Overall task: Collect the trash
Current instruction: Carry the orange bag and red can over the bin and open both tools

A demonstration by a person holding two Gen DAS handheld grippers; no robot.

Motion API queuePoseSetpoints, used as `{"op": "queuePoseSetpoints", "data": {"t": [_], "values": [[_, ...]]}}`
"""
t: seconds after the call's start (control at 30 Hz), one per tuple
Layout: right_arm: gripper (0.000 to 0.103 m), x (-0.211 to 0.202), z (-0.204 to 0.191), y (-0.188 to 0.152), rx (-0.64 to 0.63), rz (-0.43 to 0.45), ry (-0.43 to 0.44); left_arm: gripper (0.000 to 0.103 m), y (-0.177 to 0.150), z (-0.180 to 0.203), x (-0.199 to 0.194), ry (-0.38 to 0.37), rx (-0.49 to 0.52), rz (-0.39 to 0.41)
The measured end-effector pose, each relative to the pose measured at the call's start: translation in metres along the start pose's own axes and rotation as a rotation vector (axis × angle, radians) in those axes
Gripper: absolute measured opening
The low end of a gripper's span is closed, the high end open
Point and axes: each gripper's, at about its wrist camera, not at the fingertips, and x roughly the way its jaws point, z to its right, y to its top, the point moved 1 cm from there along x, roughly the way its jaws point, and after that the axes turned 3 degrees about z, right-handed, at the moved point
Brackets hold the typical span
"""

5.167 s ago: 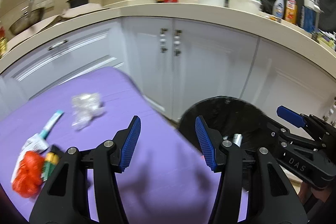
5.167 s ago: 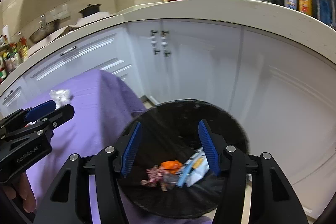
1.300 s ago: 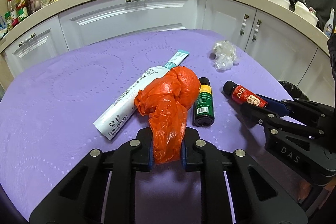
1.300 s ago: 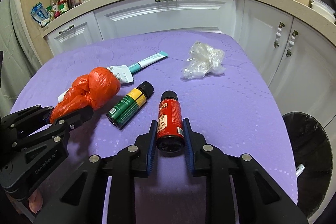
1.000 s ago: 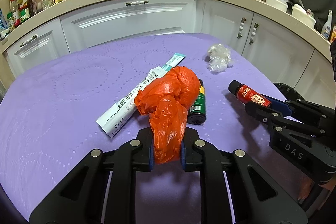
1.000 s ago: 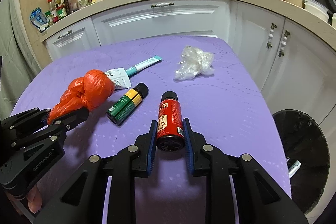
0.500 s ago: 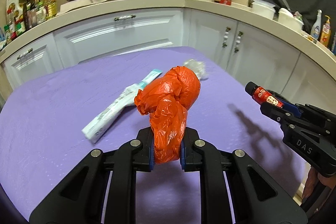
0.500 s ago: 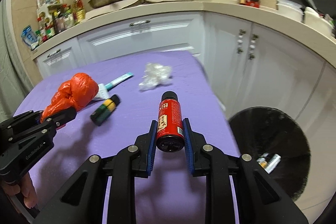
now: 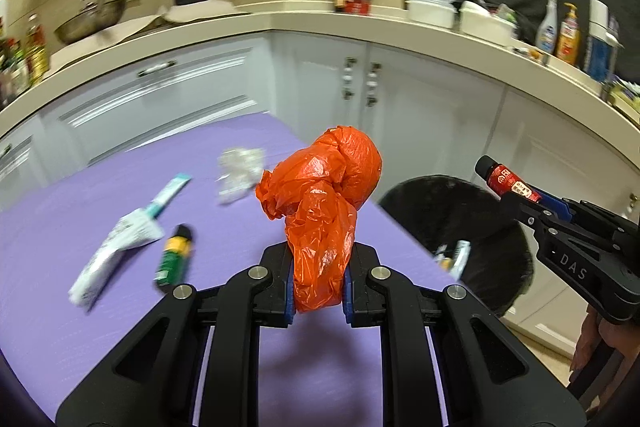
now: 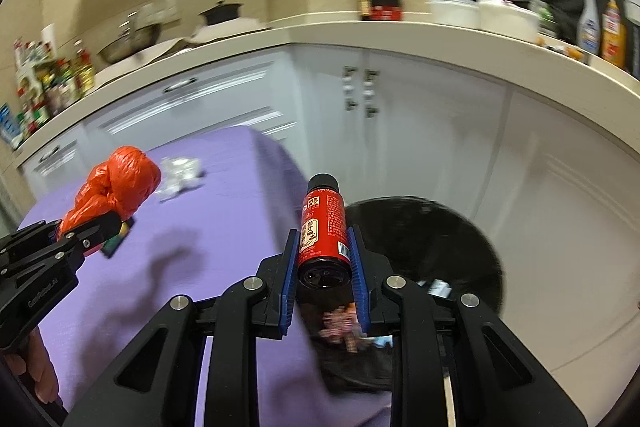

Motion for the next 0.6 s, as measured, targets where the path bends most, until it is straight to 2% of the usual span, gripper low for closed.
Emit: {"op": "queuePoseSetpoints", "data": {"t": [0.23, 0.6], "values": [[0.025, -0.003, 0.045, -0.005, 0.059, 0.008, -0.063, 0.016, 0.009, 0.049, 0.02, -0.057, 0.067, 0.003], [0.025, 0.011, 0.087, -0.008, 0.108, 0.002, -0.102, 0.016, 0.019, 0.106, 0.054, -0.113, 0.137, -0.01]]}}
